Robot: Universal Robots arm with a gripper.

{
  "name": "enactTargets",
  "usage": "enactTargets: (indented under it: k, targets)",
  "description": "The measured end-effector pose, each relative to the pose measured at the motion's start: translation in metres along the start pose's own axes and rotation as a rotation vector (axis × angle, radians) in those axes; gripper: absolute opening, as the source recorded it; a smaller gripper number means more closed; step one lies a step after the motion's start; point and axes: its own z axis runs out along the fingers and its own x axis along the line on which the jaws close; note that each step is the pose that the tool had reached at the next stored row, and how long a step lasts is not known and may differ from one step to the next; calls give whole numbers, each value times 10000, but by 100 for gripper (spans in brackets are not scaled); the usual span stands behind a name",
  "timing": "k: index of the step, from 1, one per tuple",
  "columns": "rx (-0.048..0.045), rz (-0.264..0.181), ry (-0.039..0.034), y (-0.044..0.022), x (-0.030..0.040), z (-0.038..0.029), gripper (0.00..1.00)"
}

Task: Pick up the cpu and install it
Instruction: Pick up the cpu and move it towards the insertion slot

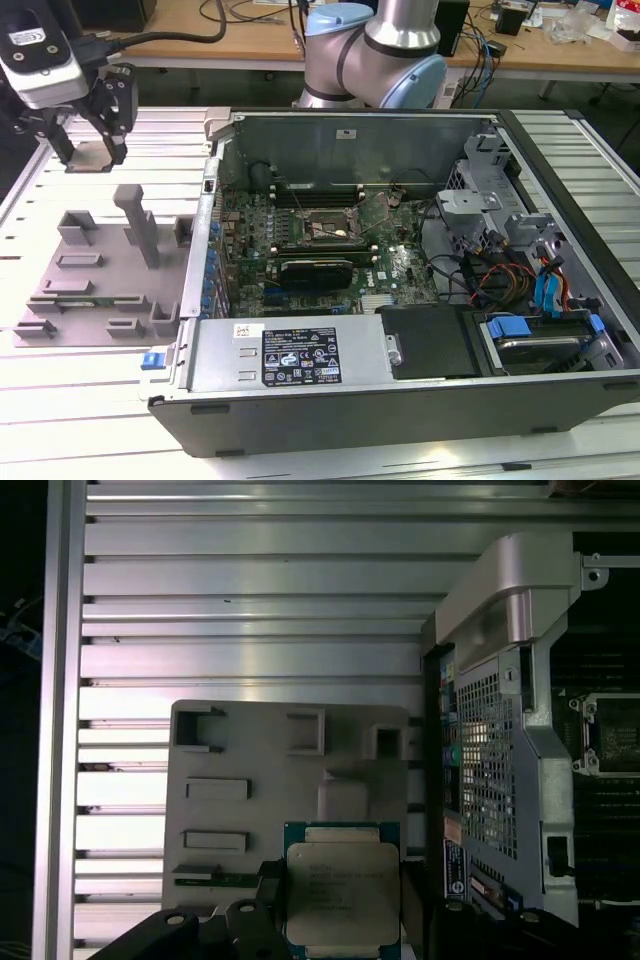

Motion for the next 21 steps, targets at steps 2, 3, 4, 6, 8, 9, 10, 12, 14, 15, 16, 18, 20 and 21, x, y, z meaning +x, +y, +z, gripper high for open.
enactTargets:
  k: [2, 3, 4, 6, 8, 9, 10, 12, 14, 15, 16, 18, 20, 21]
  targets:
    - [0, 0, 0, 0, -52, 1, 55]
    - [0, 0, 0, 0, -68, 0, 55]
    - [0, 0, 0, 0, -104, 1, 55]
    - [0, 0, 0, 0, -146, 1, 55]
    - [0, 0, 0, 1, -202, 2, 55]
    - [0, 0, 0, 1, -243, 2, 55]
    - [0, 0, 0, 1, -269, 2, 55]
    - [-1, 0, -1, 1, -351, 3, 55]
    - [0, -1, 0, 0, -410, 3, 55]
    - [0, 0, 0, 1, -445, 3, 55]
    - [0, 0, -1, 0, -471, 4, 55]
    - [0, 1, 0, 0, -523, 4, 55]
    - [0, 0, 0, 0, -669, 5, 55]
    - [-1, 0, 0, 0, -717, 5, 55]
